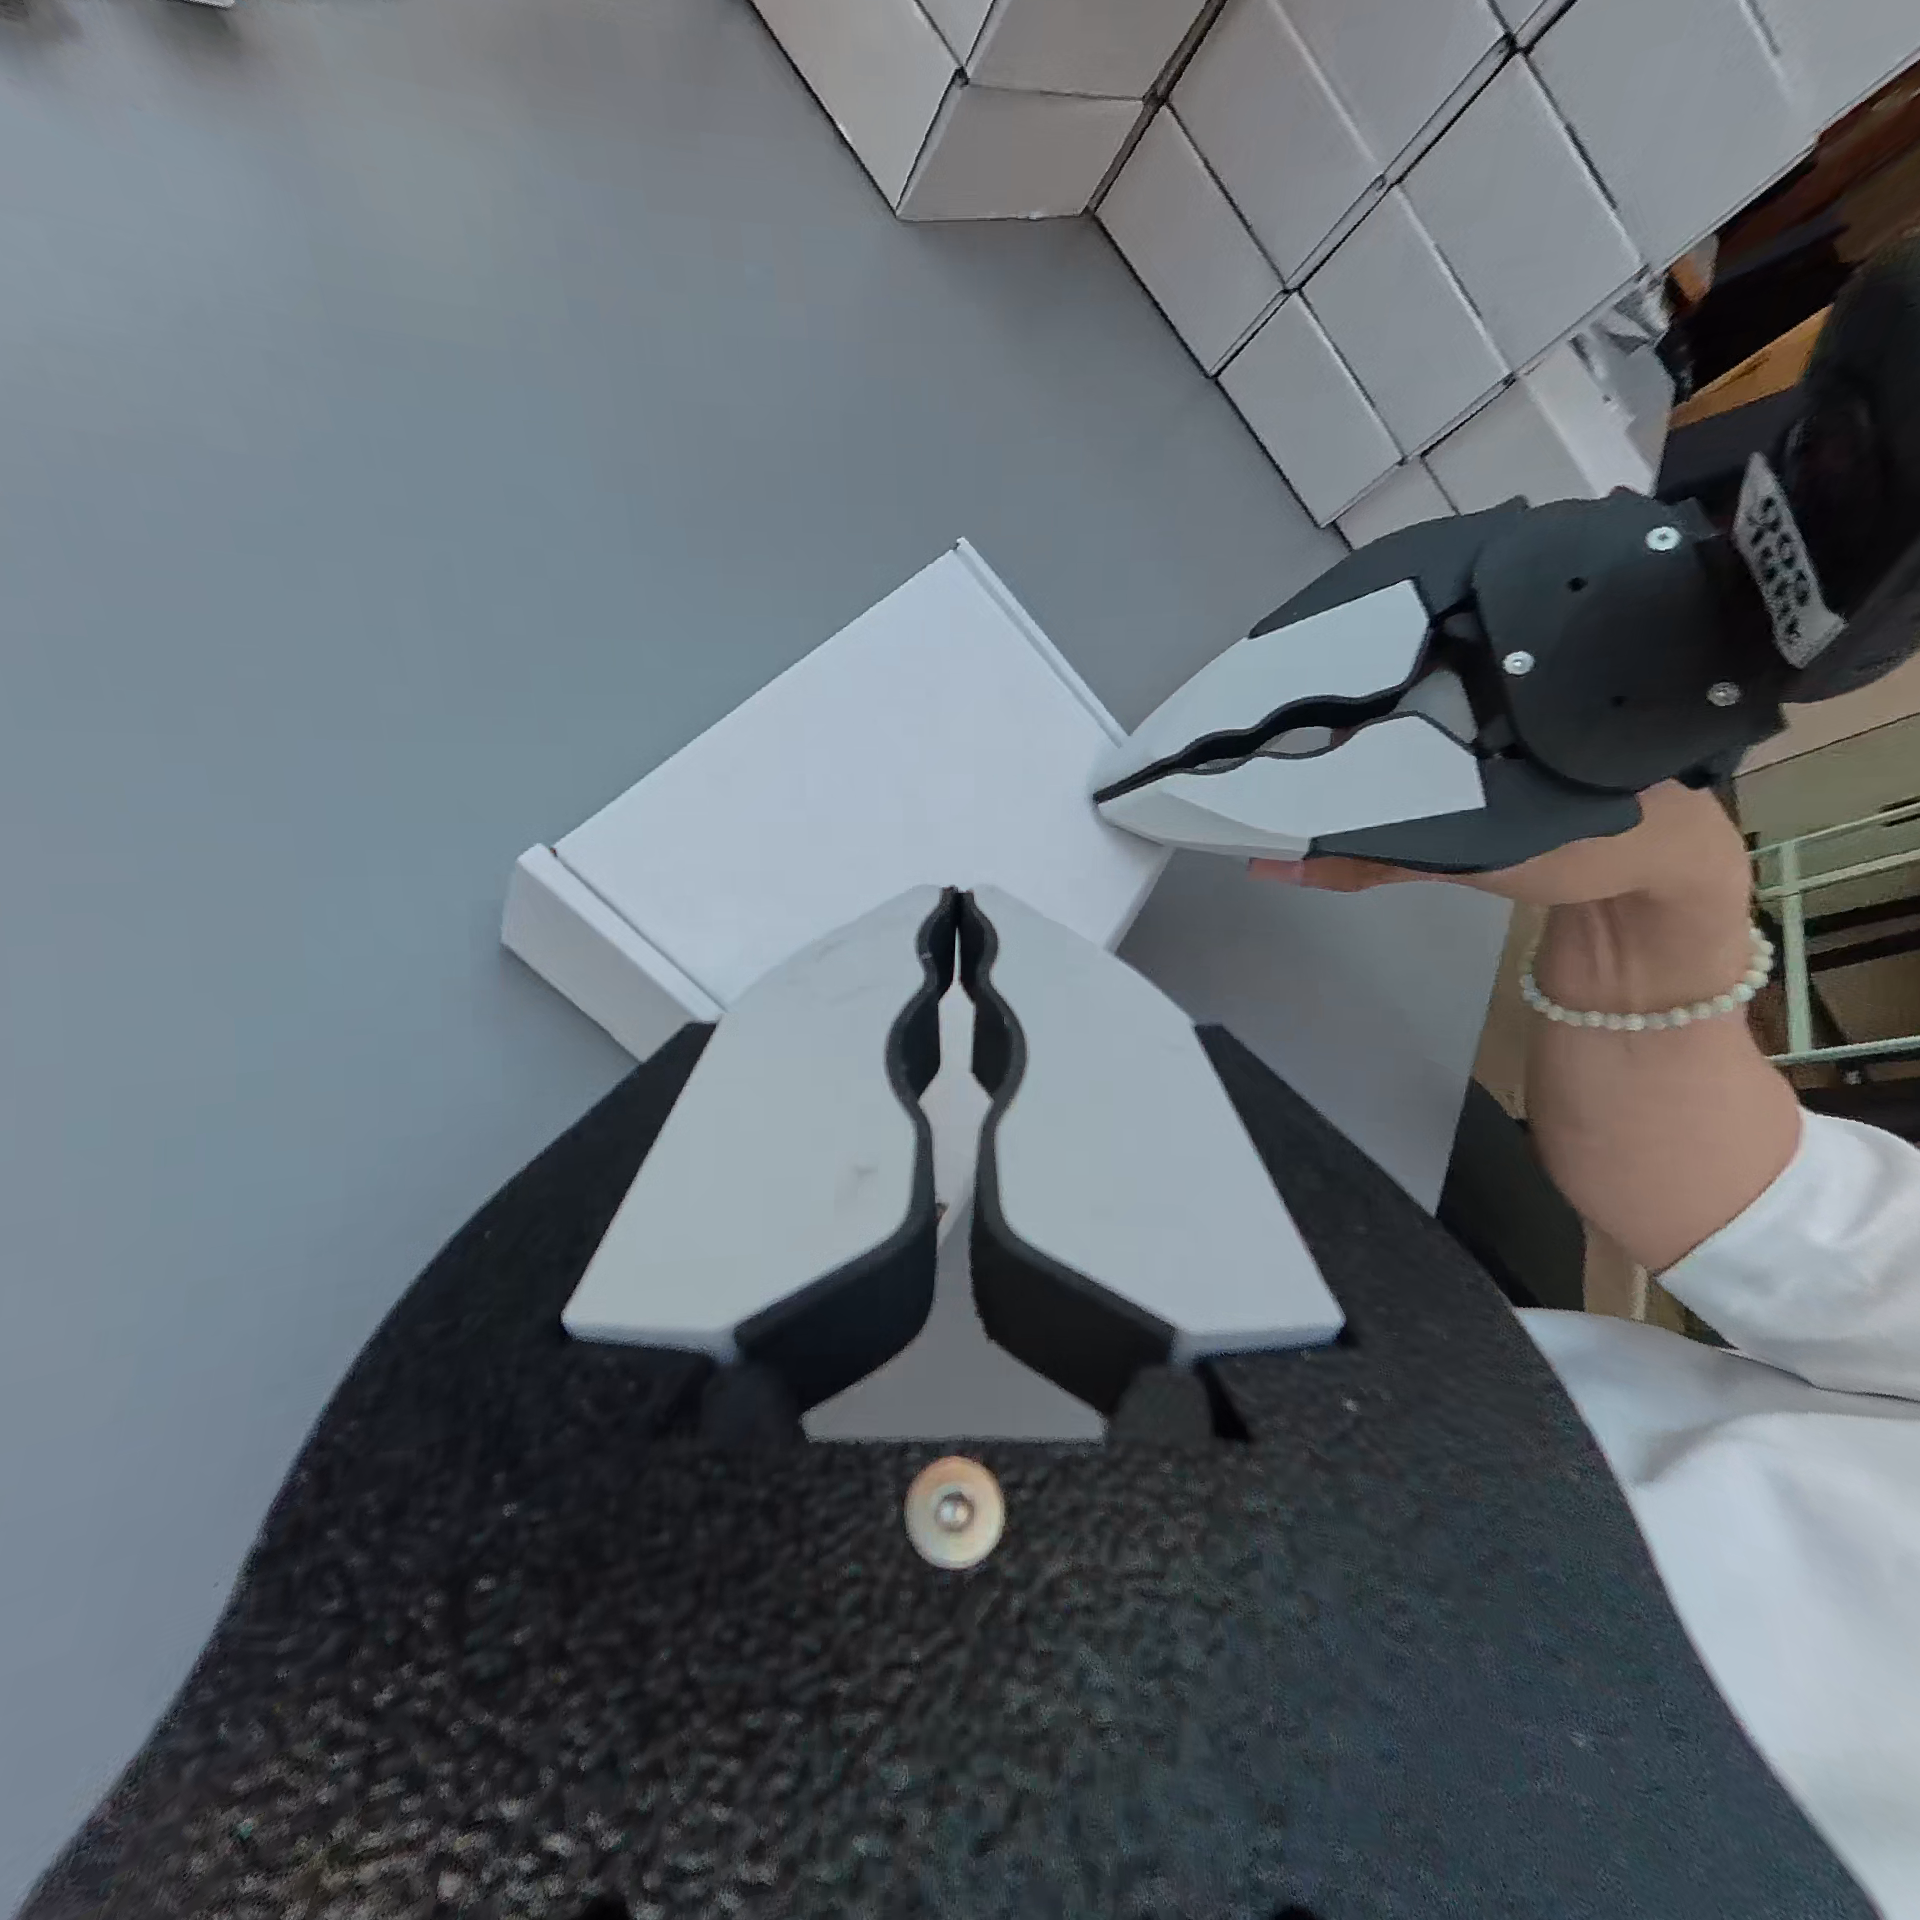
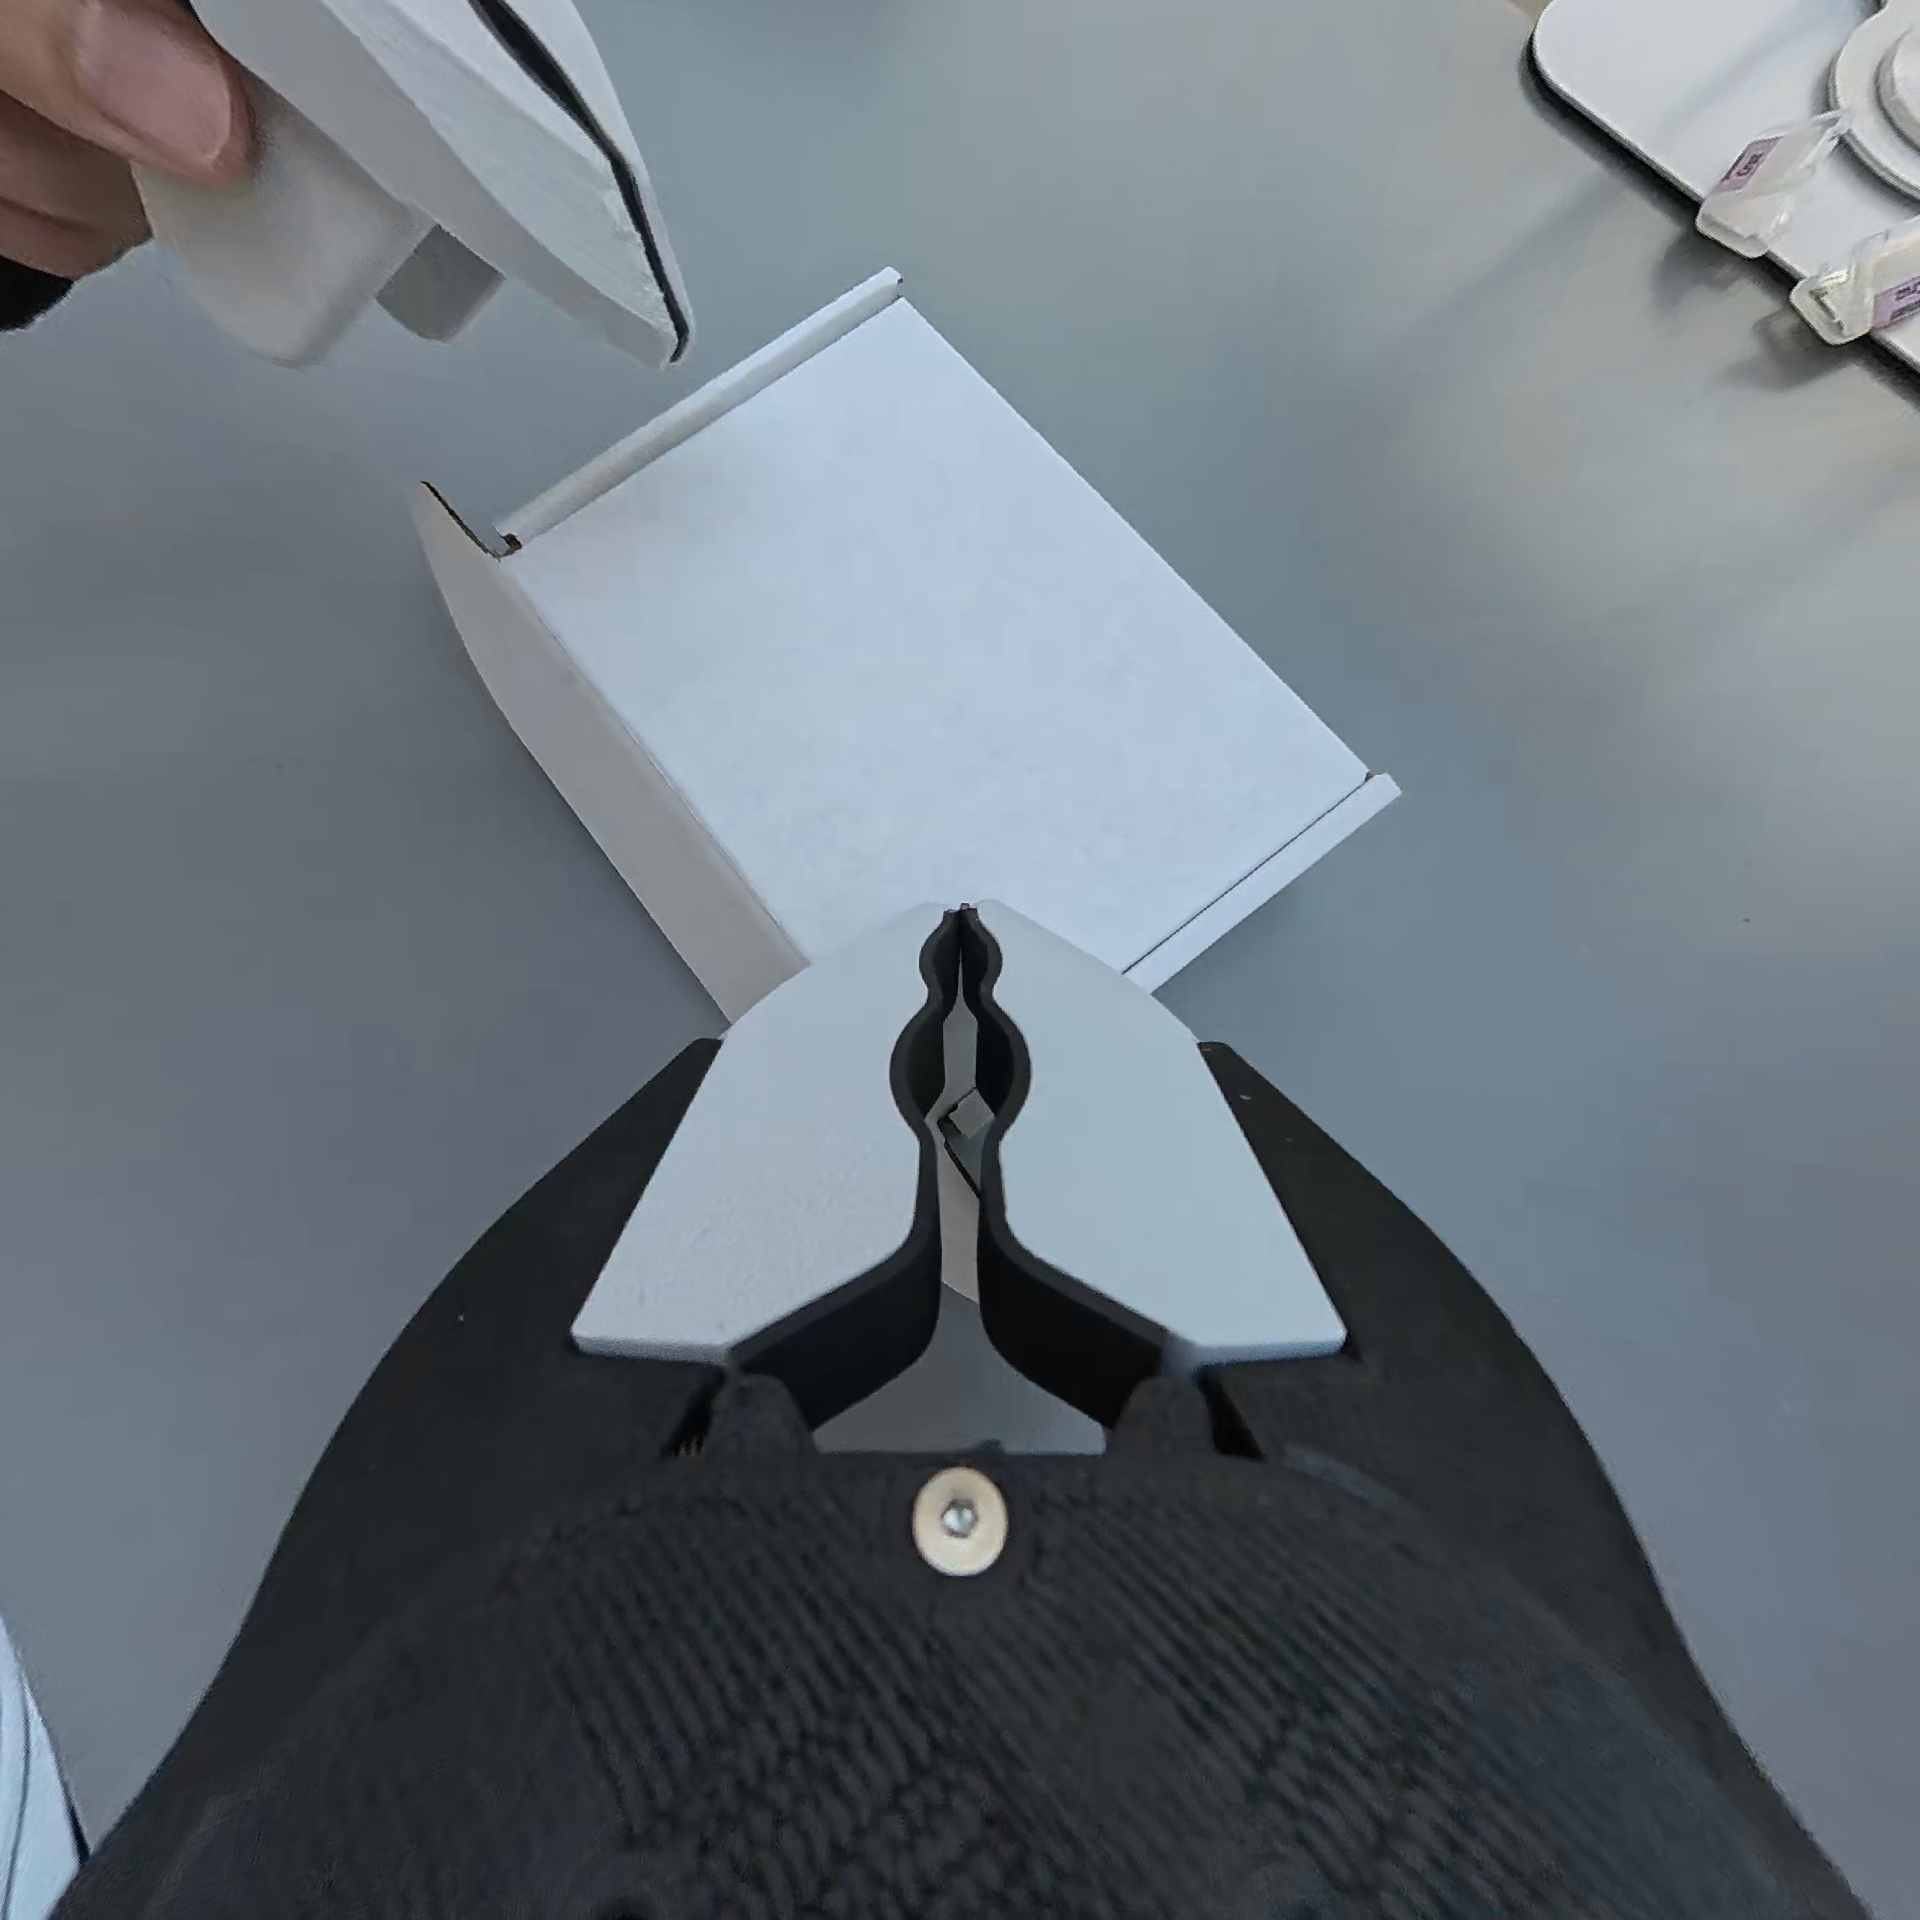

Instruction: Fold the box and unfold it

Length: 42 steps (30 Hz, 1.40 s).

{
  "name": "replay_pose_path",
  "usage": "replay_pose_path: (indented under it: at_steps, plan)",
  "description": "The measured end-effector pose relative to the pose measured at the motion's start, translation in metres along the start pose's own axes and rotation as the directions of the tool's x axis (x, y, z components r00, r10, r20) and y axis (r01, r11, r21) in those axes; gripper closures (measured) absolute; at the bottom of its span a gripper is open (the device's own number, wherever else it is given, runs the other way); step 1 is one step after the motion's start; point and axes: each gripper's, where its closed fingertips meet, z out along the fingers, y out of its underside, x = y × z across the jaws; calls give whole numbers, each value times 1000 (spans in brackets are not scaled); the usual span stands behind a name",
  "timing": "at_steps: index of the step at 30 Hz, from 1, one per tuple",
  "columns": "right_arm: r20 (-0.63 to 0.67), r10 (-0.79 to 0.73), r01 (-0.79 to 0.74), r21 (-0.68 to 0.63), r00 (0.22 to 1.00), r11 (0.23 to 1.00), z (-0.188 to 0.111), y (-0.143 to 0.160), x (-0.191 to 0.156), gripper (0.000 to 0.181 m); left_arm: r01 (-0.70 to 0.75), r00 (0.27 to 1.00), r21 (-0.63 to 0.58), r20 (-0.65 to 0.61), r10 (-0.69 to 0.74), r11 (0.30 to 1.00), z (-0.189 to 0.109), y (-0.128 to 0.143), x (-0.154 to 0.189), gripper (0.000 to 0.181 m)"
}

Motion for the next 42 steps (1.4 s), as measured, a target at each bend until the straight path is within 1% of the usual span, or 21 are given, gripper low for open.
replay_pose_path:
  at_steps: [1, 2, 3, 4, 5, 6, 8, 10, 13, 16, 19, 20, 22, 25, 29, 31, 33, 35, 37, 39, 42]
  plan:
    - [24, 16, -16, 12, 1000, 1000, 0, 0, 0, 181, 16, 1000, -10, -18, -16, 1000, -1, 2, 1, 181]
    - [61, 38, -39, 19, 997, 999, -1, 0, -2, 179, 25, 1000, -28, -17, -25, 999, -2, 5, 0, 181]
    - [118, 69, -72, 25, 991, 997, -3, -1, -5, 170, 31, 999, -47, -8, -32, 998, -1, 10, -3, 181]
    - [163, 106, -114, 46, 981, 992, -5, -5, -7, 154, 40, 999, -65, -4, -40, 997, 0, 14, -6, 181]
    - [187, 138, -155, 79, 973, 985, -9, -9, -5, 146, 54, 999, -77, -1, -55, 996, 1, 18, -8, 181]
    - [201, 165, -190, 110, 966, 976, -14, -13, -1, 142, 71, 997, -81, 0, -72, 994, 2, 19, -11, 181]
    - [204, 226, -257, 139, 952, 956, -21, -14, 13, 125, 103, 995, -66, -3, -104, 992, 4, 18, -15, 181]
    - [191, 297, -322, 115, 936, 940, -22, -4, 28, 109, 136, 991, -68, 12, -136, 988, 6, 18, -23, 181]
    - [210, 407, -427, 58, 889, 903, -21, 15, 39, 94, 154, 988, -86, 13, -154, 984, 6, 22, -28, 181]
    - [310, 521, -553, 20, 795, 833, -22, 18, 40, 91, 138, 990, -72, 24, -136, 988, 3, 24, -30, 181]
    - [440, 604, -668, -13, 664, 744, -26, 2, 36, 92, 123, 992, -58, 36, -121, 991, -1, 25, -33, 181]
    - [455, 613, -677, -30, 646, 735, -26, -1, 34, 94, 121, 992, -49, 33, -119, 991, -2, 25, -33, 181]
    - [433, 623, -663, -76, 651, 745, -22, -1, 32, 94, 134, 991, -28, 19, -133, 991, -2, 25, -33, 181]
    - [429, 651, -660, -151, 627, 736, -15, 0, 25, 94, 134, 991, -11, 21, -133, 991, -4, 26, -35, 181]
    - [473, 694, -700, -202, 543, 685, -8, -11, 20, 97, 123, 992, 3, 29, -123, 992, -7, 26, -37, 181]
    - [479, 702, -703, -219, 527, 677, -3, -15, 18, 102, 124, 992, 14, 24, -125, 992, -7, 26, -37, 181]
    - [463, 722, -701, -259, 514, 665, 5, -12, 14, 101, 127, 992, 26, 19, -127, 992, -7, 26, -37, 181]
    - [468, 746, -712, -295, 474, 637, 10, -13, 10, 100, 127, 992, 39, 20, -128, 991, -9, 27, -38, 181]
    - [462, 761, -728, -299, 455, 617, 15, -16, 10, 101, 120, 992, 53, 24, -121, 991, -9, 27, -39, 181]
    - [469, 768, -742, -295, 435, 601, 18, -23, 8, 111, 111, 993, 70, 32, -114, 991, -10, 28, -39, 181]
    - [433, 748, -685, -328, 503, 650, 24, -17, 3, 109, 101, 994, 92, 38, -105, 991, -9, 27, -39, 181]
